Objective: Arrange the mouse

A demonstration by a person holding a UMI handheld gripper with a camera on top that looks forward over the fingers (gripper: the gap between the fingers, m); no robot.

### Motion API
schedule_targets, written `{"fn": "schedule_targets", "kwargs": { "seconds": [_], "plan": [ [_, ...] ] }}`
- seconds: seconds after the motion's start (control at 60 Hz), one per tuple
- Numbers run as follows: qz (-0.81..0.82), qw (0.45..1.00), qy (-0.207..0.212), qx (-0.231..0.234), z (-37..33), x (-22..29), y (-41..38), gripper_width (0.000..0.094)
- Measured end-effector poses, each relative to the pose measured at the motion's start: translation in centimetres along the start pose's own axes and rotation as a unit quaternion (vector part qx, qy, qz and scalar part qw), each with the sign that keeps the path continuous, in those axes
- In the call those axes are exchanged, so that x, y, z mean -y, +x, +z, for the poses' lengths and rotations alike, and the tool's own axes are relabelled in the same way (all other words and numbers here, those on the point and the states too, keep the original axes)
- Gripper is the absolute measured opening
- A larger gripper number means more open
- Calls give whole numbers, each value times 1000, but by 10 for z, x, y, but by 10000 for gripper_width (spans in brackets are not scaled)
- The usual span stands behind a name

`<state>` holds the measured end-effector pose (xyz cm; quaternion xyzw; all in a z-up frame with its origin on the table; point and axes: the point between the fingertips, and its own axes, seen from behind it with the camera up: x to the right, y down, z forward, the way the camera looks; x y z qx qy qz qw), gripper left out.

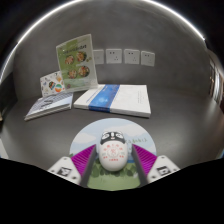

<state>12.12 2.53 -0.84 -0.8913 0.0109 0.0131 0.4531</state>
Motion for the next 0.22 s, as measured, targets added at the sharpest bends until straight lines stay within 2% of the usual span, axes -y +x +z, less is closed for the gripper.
{"fn": "schedule_targets", "kwargs": {
  "seconds": [0.033, 0.083, 0.217],
  "plan": [
    [4, 1000, 3, 10, -6, -1, -1, 888],
    [7, 1000, 17, 25, -21, 2, -1, 818],
    [7, 999, 34, 26, -70, -7, 14, 844]
  ]
}}
